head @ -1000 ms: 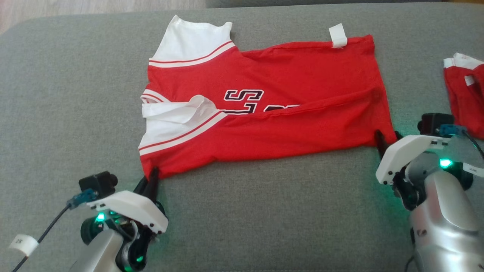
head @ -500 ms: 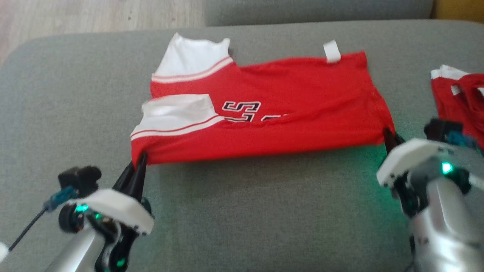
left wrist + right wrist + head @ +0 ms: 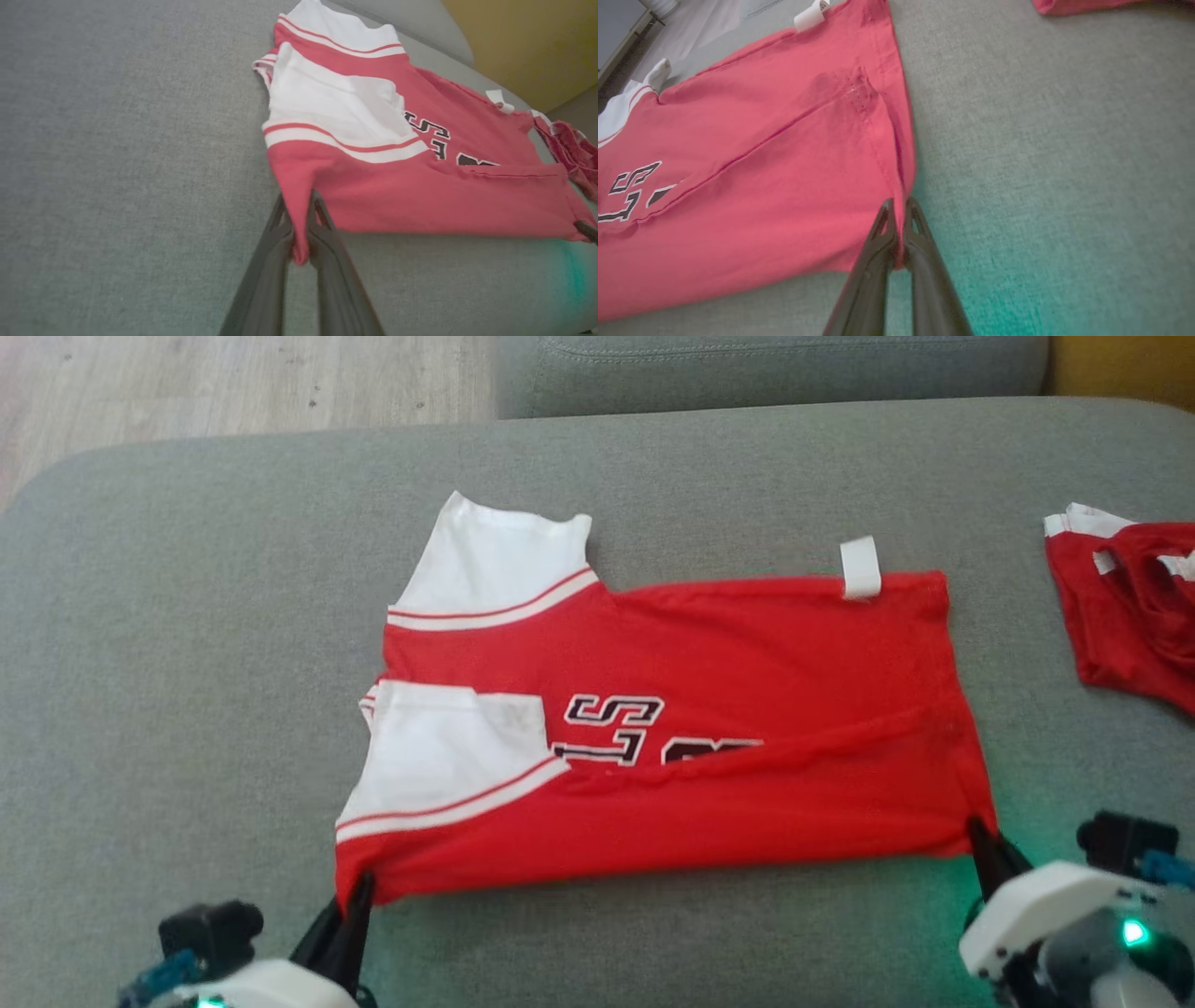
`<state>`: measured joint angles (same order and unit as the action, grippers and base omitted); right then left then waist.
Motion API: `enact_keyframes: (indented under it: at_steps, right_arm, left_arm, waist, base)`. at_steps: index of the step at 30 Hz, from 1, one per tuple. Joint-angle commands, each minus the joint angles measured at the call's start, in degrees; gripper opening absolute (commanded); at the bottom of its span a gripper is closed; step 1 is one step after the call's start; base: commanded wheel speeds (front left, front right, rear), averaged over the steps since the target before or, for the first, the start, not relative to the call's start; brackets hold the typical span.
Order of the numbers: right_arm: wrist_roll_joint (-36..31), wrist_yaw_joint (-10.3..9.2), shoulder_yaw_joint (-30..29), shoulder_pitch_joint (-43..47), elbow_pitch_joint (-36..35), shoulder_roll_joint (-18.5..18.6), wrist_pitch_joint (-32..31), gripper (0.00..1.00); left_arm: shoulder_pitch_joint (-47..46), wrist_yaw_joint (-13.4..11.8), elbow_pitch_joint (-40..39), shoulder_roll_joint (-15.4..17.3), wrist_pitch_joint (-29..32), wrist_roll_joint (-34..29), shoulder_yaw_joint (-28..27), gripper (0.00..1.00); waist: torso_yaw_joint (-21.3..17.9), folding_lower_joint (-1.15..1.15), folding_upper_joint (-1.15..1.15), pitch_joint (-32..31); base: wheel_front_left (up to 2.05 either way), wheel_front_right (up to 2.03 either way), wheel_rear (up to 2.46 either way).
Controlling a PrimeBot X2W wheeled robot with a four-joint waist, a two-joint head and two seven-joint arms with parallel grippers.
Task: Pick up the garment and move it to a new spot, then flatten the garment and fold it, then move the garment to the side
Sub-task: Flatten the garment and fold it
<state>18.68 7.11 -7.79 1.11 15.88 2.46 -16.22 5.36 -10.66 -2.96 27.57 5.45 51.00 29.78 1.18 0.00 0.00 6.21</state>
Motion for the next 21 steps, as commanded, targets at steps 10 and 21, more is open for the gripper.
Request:
enact_keyframes:
  at_steps: [10,21]
  right_arm:
    - [-2.5,0.37,-0.3,1.6,-8.1,0.4,2.0,1.0]
    - [-5.2,0.37,1.7,-7.3,-14.9,0.4,-0.6,1.0]
  left_arm:
    - [-6.1,0.3,-1.4,3.3,-1.4,-2.4,-3.4,1.0]
    - [-30.4,4.2,-1.3,11.1,7.7,-6.6,-6.4,1.0]
  waist:
    - [-0.9,0.0,0.0,-0.4]
    - [-4.3,0.0,0.0,4.3]
  base:
    - [0.0,0.0,0.0]
    - [0.0,0.0,0.0]
